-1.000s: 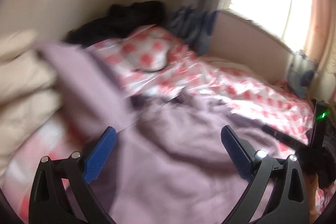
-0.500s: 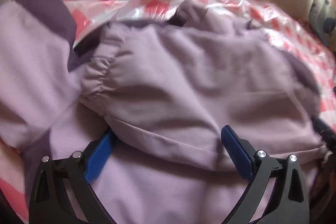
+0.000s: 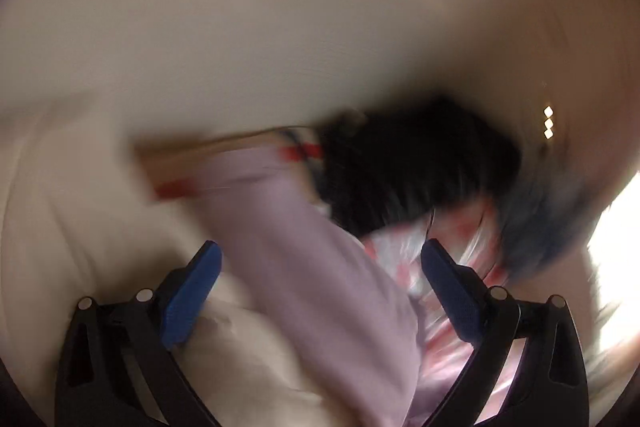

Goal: Fold large clothes
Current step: 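Lower the sleeve onto the jacket and open the right gripper, then grasp the other lilac sleeve cuff with the left gripper and lift it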

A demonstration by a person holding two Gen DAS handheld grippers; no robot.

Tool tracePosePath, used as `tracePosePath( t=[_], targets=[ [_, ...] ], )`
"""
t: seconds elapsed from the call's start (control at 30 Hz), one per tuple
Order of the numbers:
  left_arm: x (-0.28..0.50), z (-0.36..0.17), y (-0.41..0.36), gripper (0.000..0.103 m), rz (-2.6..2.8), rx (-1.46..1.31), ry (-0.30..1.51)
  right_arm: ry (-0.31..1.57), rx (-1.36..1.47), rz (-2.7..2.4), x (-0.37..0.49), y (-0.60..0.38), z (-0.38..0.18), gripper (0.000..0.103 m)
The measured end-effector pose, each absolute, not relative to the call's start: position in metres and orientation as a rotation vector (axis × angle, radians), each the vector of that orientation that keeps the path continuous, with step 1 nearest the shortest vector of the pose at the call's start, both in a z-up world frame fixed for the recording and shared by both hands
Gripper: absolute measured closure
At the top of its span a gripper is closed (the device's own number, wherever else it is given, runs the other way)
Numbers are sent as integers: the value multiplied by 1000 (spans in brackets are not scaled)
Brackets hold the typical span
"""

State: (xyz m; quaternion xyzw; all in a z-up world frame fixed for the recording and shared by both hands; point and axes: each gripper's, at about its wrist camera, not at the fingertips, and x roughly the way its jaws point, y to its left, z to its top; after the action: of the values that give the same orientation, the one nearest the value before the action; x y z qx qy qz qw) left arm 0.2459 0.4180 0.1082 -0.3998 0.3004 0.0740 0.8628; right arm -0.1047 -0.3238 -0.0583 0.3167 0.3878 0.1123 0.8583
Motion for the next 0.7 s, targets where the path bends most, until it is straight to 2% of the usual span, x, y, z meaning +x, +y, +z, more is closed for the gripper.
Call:
tracePosePath(
  t=[0.1, 0.33, 0.53, 0.6, 0.63, 0.67, 0.7],
  targets=[
    [247, 92, 441, 11, 128, -830, 703, 826, 680, 237, -102, -324, -69, 6],
    [274, 85, 411, 7, 156, -742, 824, 835, 653, 233, -101, -320, -74, 6],
    [300, 81, 397, 9, 163, -755, 748, 832, 656, 240, -101, -322, -75, 6],
    [306, 75, 391, 34, 174, -726, 774, 833, 661, 242, -101, -323, -76, 6],
    [307, 72, 392, 58, 169, -736, 775, 833, 662, 243, -101, -324, -76, 6],
    [307, 67, 394, 73, 133, -774, 765, 833, 663, 244, -101, -324, -76, 6],
    [307, 65, 394, 81, 119, -783, 761, 834, 663, 244, -101, -324, -76, 6]
  ],
)
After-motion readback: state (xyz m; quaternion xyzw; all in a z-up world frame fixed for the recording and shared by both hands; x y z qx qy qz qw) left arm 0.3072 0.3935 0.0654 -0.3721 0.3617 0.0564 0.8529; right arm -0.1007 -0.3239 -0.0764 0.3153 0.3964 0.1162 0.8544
